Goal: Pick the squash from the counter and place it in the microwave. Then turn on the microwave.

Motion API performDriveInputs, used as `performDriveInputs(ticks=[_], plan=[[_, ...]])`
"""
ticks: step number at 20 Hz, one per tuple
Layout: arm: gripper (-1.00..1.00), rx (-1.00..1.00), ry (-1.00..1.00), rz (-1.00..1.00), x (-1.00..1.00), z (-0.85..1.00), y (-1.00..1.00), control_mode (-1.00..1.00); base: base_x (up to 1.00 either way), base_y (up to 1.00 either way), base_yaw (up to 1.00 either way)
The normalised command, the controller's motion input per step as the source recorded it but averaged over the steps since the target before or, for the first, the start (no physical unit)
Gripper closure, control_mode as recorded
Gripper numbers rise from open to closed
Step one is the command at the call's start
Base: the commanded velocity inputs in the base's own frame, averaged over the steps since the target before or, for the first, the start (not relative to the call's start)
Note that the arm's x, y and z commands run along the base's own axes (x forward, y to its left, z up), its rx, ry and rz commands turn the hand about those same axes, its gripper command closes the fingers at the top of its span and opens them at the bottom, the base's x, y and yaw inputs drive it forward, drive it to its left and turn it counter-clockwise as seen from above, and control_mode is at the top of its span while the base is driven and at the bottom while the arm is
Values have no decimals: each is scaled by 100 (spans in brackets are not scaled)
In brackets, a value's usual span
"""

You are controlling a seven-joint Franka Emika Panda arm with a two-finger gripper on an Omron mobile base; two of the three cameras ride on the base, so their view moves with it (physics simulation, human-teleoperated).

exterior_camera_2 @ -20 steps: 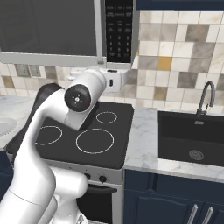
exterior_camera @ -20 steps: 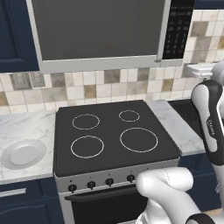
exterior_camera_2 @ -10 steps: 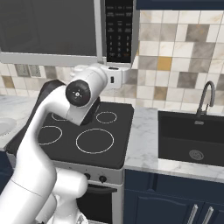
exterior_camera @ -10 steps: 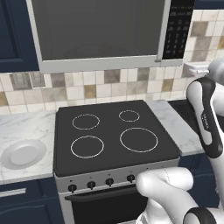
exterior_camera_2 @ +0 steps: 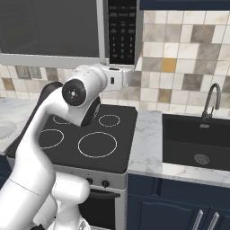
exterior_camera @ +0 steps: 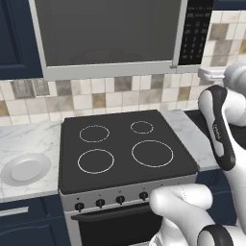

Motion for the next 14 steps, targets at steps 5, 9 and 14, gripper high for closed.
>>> performDriveInputs(ticks=[5,9,14], plan=[[-100,0,0,-1,16,0,0,-100,0,0,0],[-100,0,0,0,22,0,0,-100,0,0,0],[-100,0,0,0,20,0,0,-100,0,0,0]])
